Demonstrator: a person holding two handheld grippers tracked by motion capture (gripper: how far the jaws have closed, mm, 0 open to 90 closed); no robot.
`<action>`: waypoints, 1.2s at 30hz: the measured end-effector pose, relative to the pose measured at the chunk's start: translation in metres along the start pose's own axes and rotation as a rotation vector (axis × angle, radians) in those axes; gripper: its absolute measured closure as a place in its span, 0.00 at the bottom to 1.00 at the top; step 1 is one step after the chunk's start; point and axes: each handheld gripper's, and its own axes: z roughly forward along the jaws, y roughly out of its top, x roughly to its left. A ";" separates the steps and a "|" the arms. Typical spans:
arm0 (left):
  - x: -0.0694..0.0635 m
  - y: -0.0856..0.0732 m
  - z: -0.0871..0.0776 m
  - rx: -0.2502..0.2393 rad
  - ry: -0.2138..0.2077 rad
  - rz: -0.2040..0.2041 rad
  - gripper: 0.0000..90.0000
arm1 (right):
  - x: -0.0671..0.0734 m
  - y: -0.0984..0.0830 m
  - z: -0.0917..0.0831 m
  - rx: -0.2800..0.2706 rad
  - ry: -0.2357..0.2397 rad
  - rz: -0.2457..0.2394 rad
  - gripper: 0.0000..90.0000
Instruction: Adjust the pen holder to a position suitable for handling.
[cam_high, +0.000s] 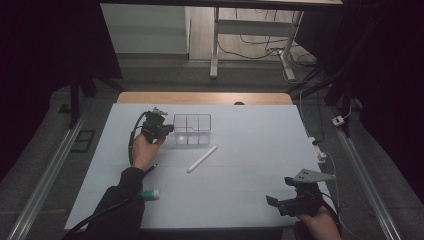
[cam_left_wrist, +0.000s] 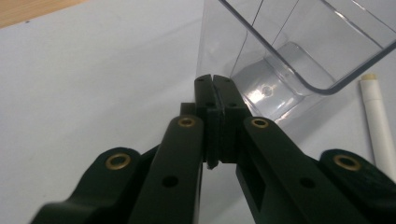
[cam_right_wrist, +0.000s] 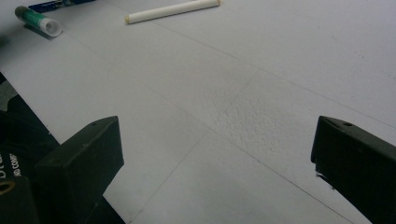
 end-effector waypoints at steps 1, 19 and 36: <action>0.000 0.000 0.000 0.000 0.000 0.000 0.98 | 0.000 0.000 0.000 0.000 0.000 0.000 0.02; -0.003 -0.002 -0.040 -0.027 0.014 0.066 0.50 | 0.001 0.000 0.000 -0.002 -0.001 -0.002 0.02; -0.017 -0.032 -0.081 -0.039 -0.132 0.073 0.08 | 0.001 0.000 0.000 0.001 -0.007 -0.003 0.02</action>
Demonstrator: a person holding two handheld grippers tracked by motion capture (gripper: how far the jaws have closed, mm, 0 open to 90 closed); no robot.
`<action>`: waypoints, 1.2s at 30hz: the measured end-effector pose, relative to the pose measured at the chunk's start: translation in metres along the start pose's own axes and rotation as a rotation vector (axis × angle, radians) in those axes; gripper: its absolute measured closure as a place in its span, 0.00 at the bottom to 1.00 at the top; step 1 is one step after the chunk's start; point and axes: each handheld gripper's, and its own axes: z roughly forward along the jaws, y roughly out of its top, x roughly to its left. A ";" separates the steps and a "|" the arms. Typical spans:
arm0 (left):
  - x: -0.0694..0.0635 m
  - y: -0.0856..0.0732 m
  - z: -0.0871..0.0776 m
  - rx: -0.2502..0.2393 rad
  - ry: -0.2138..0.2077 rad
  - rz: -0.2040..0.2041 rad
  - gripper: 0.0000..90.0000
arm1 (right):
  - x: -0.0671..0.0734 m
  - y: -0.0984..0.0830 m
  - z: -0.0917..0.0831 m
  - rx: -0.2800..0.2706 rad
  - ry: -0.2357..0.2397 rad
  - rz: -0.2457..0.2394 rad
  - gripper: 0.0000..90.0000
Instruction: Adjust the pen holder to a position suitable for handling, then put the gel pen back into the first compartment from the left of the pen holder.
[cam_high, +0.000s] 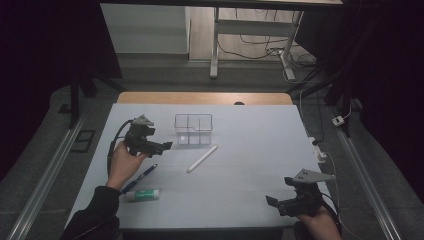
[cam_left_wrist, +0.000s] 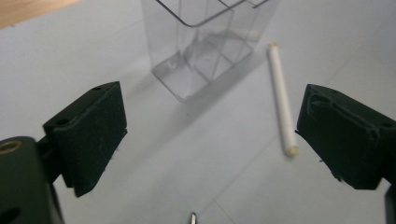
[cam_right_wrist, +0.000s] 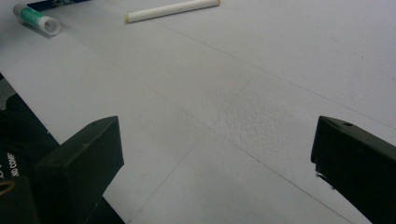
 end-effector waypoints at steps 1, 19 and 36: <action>-0.001 -0.002 -0.002 0.000 -0.007 -0.004 0.07 | 0.000 0.000 0.000 0.000 0.000 0.000 0.02; -0.020 -0.036 -0.027 0.006 -0.022 0.054 0.00 | 0.001 0.000 0.000 0.001 0.001 -0.013 0.02; -0.002 -0.060 -0.011 0.169 0.033 -0.012 0.00 | 0.001 0.000 0.000 0.004 0.007 -0.023 0.02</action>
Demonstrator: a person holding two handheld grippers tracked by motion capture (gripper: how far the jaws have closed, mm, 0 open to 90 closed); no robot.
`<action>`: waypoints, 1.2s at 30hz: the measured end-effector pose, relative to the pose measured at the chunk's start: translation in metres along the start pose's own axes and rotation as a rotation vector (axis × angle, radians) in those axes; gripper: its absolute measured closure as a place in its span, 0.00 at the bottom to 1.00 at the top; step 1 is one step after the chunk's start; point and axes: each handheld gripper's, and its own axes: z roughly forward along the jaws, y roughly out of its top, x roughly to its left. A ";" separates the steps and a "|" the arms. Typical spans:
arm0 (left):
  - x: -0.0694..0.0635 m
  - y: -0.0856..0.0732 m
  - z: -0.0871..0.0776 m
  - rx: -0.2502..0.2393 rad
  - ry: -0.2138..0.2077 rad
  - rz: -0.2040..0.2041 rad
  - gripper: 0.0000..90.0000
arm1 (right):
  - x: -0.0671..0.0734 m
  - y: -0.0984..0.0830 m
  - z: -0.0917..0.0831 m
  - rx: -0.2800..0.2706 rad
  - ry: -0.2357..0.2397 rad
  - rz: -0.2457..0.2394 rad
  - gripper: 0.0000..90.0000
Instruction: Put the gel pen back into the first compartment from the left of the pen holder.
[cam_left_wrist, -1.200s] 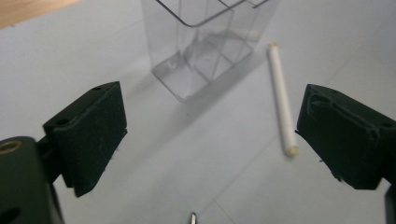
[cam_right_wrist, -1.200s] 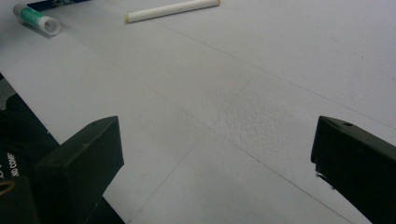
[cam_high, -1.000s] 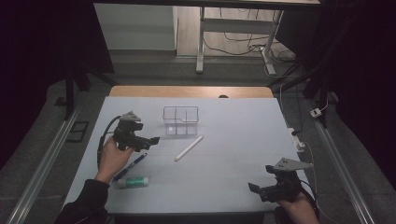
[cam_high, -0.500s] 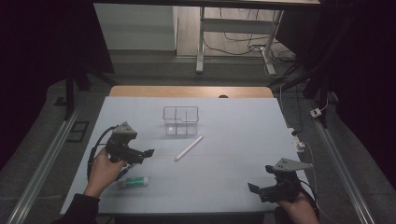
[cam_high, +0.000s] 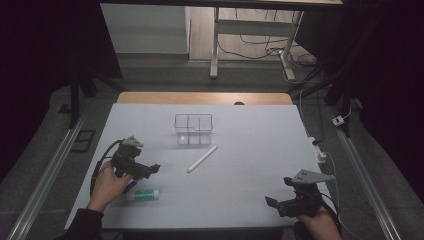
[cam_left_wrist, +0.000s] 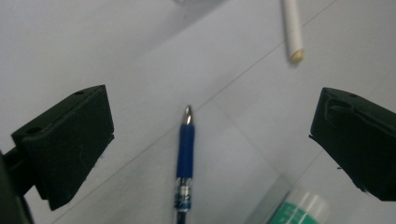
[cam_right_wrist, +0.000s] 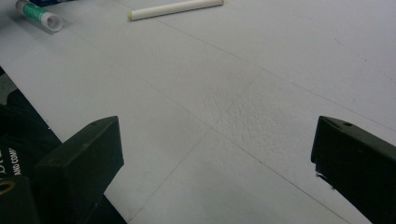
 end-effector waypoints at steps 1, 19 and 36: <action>0.001 -0.001 0.002 0.012 0.009 -0.002 0.00 | 0.000 0.000 0.000 -0.003 0.001 0.001 0.02; 0.004 -0.009 0.042 0.254 0.054 0.086 0.03 | 0.000 0.000 0.001 0.001 0.003 -0.003 0.02; 0.006 -0.006 0.028 0.253 0.047 0.068 0.68 | 0.000 0.000 0.001 0.002 0.002 -0.001 0.02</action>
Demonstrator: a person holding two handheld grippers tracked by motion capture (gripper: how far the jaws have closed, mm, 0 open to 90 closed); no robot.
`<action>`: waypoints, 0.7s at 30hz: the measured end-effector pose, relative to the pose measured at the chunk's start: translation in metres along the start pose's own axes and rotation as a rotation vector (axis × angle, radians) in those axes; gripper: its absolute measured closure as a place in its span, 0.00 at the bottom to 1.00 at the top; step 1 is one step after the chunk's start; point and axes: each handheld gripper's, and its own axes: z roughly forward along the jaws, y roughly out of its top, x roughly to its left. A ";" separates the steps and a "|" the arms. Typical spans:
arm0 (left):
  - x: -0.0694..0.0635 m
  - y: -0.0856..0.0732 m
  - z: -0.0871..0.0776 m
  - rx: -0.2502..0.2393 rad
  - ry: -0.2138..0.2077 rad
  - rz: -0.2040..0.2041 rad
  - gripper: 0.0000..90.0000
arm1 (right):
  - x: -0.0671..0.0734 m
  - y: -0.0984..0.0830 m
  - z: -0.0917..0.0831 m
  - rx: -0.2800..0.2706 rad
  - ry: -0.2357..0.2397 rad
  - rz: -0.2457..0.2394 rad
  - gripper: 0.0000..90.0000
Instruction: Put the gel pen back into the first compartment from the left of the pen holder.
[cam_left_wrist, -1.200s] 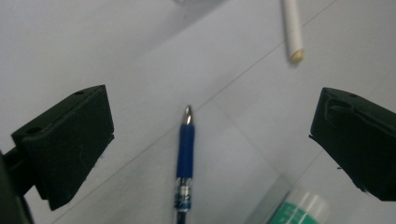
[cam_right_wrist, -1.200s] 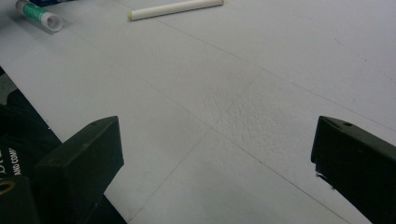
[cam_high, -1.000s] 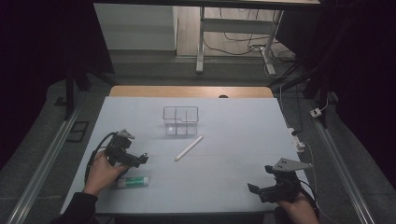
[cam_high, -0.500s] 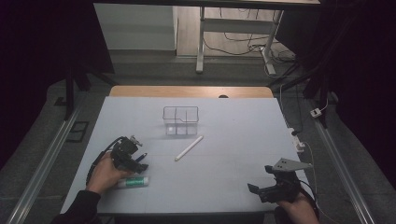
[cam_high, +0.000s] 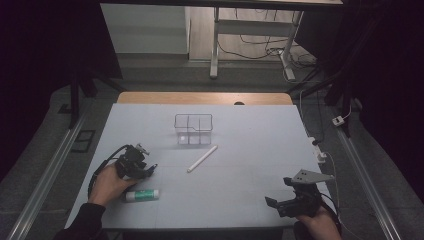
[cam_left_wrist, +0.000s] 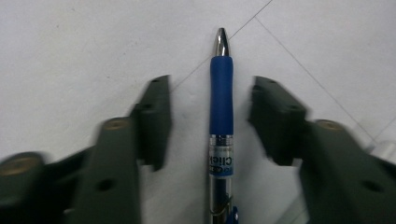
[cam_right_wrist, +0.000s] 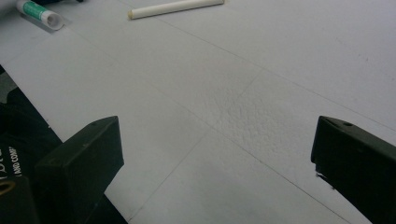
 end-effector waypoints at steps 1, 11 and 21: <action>0.000 0.000 0.000 0.005 -0.002 -0.004 0.69 | 0.000 0.000 0.000 0.001 -0.001 -0.001 0.02; 0.002 0.003 -0.001 0.021 -0.026 0.007 0.89 | 0.000 0.000 0.000 0.002 -0.001 -0.001 0.02; 0.011 0.002 -0.014 -0.072 -0.070 -0.051 0.89 | 0.000 0.000 0.000 0.000 0.002 -0.001 0.02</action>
